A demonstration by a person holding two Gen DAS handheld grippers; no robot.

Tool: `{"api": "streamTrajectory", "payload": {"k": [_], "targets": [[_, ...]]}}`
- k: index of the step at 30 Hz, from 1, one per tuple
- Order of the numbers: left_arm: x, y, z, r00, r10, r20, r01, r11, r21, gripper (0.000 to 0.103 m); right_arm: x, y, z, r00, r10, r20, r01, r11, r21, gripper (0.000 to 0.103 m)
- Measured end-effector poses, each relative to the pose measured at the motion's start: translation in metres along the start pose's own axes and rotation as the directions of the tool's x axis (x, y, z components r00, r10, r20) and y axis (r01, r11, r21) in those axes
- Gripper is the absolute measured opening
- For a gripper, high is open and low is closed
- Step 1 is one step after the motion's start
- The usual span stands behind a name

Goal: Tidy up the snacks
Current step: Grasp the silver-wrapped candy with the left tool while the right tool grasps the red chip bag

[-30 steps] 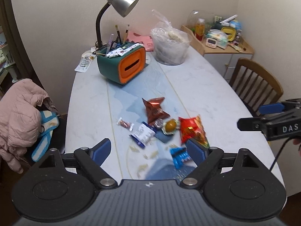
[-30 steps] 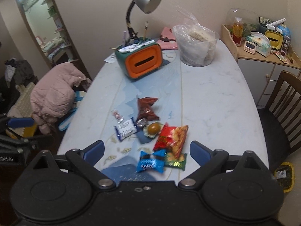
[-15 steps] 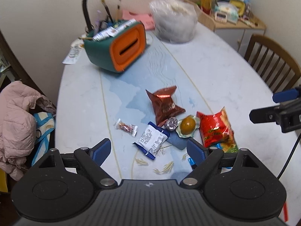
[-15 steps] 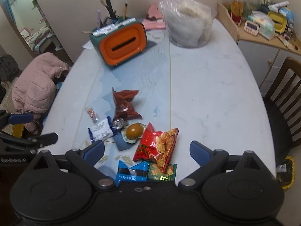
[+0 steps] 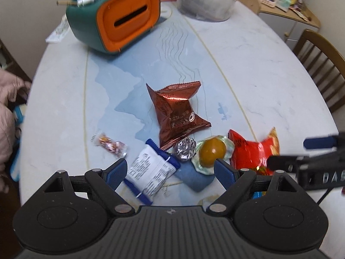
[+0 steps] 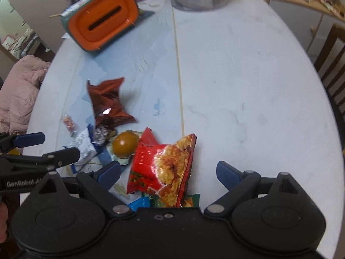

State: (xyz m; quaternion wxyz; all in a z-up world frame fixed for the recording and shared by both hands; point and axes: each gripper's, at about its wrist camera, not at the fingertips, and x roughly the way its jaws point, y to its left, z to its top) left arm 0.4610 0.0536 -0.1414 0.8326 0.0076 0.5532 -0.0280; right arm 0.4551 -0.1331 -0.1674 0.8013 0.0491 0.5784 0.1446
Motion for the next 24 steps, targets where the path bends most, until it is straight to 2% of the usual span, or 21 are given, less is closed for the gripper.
{"api": "streamTrajectory", "payload": {"k": [7,11,14,17,19,24], "targets": [[0.038,0.006,0.009,0.999,-0.021,-0.043,0.017,0.995,-0.102,0.087,0.025,-0.005,0.0,0.999,0.017,-0.03,-0.016,1.0,0.02,0.094],[0.051,0.011,0.013,0.998,-0.033,-0.051,0.025,0.987,-0.161,0.078,0.034,-0.004,-0.002,0.998,0.027,-0.049,-0.026,1.0,0.013,0.092],[0.059,0.008,0.013,0.998,-0.031,-0.058,0.021,0.986,-0.167,0.076,0.04,0.0,-0.001,0.998,0.021,-0.051,-0.021,1.0,-0.002,0.092],[0.061,0.004,0.014,0.998,-0.034,-0.044,0.027,0.987,-0.161,0.064,0.046,0.005,-0.003,0.998,0.012,-0.056,-0.013,1.0,-0.018,0.091],[0.062,0.002,0.015,0.999,-0.03,-0.037,0.024,0.988,-0.156,0.062,0.048,0.007,-0.003,0.998,0.015,-0.054,-0.016,1.0,-0.024,0.086],[0.062,0.007,0.015,0.998,-0.055,-0.025,0.05,0.98,-0.193,0.043,0.046,0.012,-0.005,0.999,0.01,-0.037,-0.012,0.999,-0.051,0.079]]}}
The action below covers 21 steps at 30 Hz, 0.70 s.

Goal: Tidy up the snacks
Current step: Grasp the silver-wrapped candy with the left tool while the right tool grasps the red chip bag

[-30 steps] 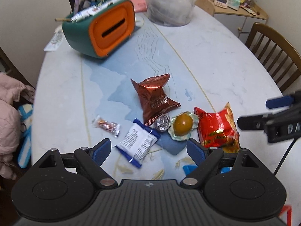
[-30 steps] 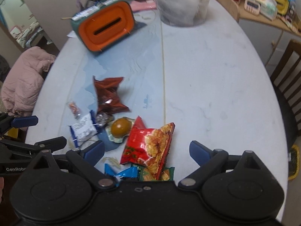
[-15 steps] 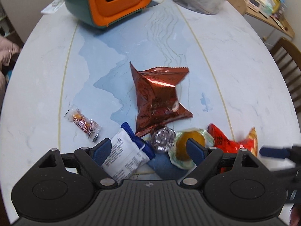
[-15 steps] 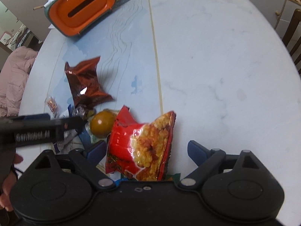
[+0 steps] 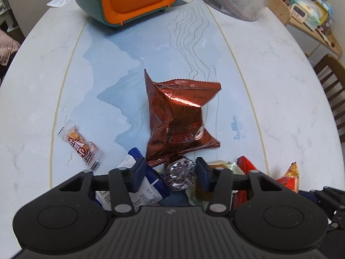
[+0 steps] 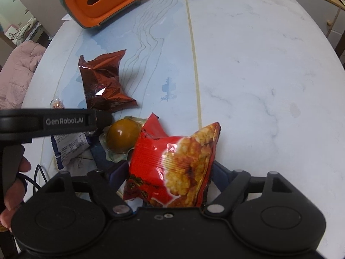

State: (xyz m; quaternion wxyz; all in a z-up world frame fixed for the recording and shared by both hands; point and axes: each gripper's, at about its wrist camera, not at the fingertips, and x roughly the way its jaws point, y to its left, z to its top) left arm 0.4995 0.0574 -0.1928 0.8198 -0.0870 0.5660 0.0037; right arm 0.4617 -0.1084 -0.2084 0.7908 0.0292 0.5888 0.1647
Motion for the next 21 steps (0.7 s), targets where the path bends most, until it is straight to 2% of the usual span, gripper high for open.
{"api": "streamTrajectory", "payload": {"k": [3,10,21], "targets": [[-0.003,0.003,0.001,1.0,-0.026,0.008,0.027,0.999,-0.02,0.03,0.0,0.001,-0.001,1.0,0.002,0.009,-0.002,1.0,-0.002,0.075],[-0.009,0.008,0.001,0.999,-0.021,0.029,0.023,0.998,-0.054,0.029,-0.007,0.001,-0.003,1.0,0.001,0.024,-0.001,1.0,-0.013,0.067],[-0.055,0.01,-0.008,0.997,-0.046,0.059,0.048,0.998,-0.041,0.029,-0.043,0.003,-0.007,0.997,0.035,0.07,-0.034,0.999,-0.013,0.066]]}}
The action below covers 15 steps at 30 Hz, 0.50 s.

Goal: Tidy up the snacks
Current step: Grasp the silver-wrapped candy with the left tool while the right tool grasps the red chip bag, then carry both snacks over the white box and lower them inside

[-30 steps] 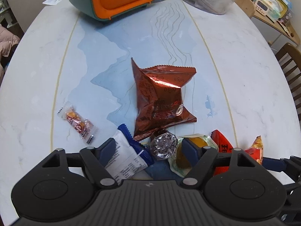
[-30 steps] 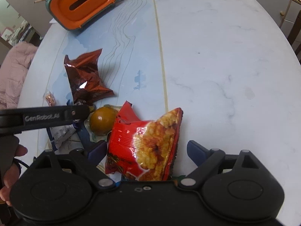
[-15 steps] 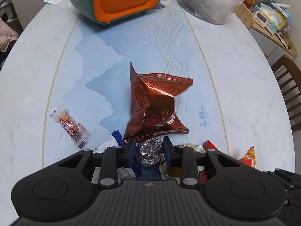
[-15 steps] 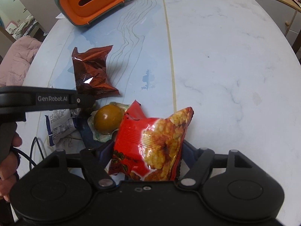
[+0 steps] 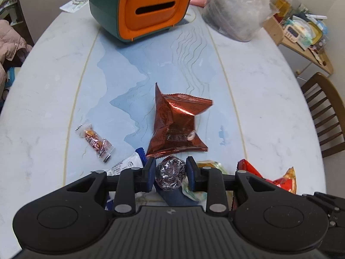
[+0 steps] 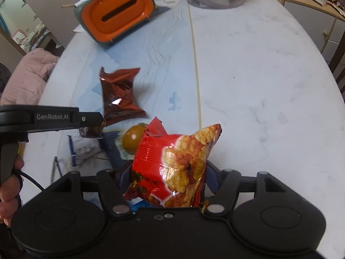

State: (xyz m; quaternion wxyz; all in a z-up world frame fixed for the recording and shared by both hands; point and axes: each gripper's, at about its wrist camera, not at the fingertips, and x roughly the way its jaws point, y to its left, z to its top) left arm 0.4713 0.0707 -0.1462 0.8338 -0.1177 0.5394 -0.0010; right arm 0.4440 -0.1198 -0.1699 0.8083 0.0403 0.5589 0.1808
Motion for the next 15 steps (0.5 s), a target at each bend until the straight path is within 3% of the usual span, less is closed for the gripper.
{"api": "streamTrajectory", "payload": {"k": [15], "targets": [[-0.117,0.001,-0.029,0.998,0.002,0.064,-0.004,0.999,0.04,0.029,-0.097,0.036,-0.021,0.993,0.058,0.1,-0.05,0.996,-0.073,0.066]]}}
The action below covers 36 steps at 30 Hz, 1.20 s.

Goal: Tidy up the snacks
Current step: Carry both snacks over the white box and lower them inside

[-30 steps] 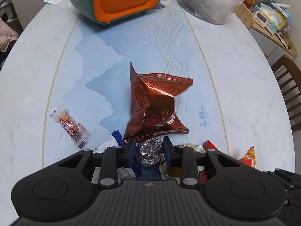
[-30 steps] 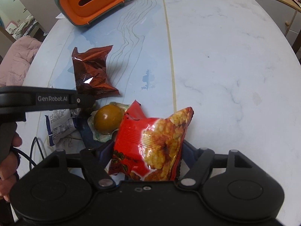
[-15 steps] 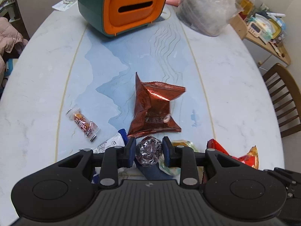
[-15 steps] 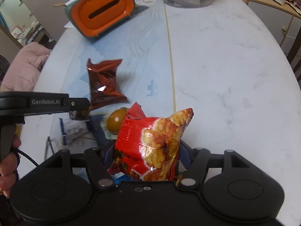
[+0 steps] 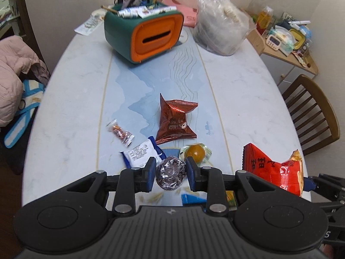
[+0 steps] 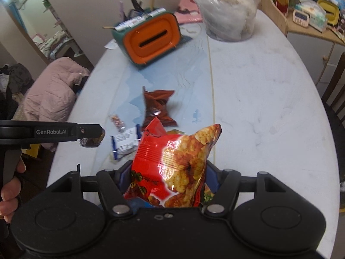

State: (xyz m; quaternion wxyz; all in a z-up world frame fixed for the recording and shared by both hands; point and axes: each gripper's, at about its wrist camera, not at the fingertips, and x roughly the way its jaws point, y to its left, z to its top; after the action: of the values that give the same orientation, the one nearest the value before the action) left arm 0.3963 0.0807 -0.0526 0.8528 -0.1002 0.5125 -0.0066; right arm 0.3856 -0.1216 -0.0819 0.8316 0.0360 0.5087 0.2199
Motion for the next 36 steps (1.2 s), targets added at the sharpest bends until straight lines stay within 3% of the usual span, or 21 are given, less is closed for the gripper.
{"api": "streamTrajectory", "payload": {"k": [10,18,26,36], "targets": [[-0.091,-0.005,-0.03,0.997,-0.027,0.068,0.024,0.999,0.043,0.029,-0.066,0.032,-0.022,0.997,0.041,0.063,-0.039,0.998,-0.04,0.066],[-0.14,-0.012,-0.069,0.998,-0.026,0.058,0.02,0.996,0.089,0.029,-0.108,0.053,-0.054,0.995,0.061,0.084,-0.055,0.995,-0.078,0.066],[-0.157,-0.016,-0.115,1.0,-0.026,0.004,0.026,0.993,0.116,0.029,-0.122,0.061,-0.096,0.997,0.067,0.049,-0.063,0.994,-0.086,0.066],[-0.14,-0.014,-0.177,0.996,-0.033,-0.079,0.043,0.991,0.129,0.029,-0.113,0.061,-0.15,0.998,0.059,-0.021,-0.06,0.996,-0.058,0.066]]}}
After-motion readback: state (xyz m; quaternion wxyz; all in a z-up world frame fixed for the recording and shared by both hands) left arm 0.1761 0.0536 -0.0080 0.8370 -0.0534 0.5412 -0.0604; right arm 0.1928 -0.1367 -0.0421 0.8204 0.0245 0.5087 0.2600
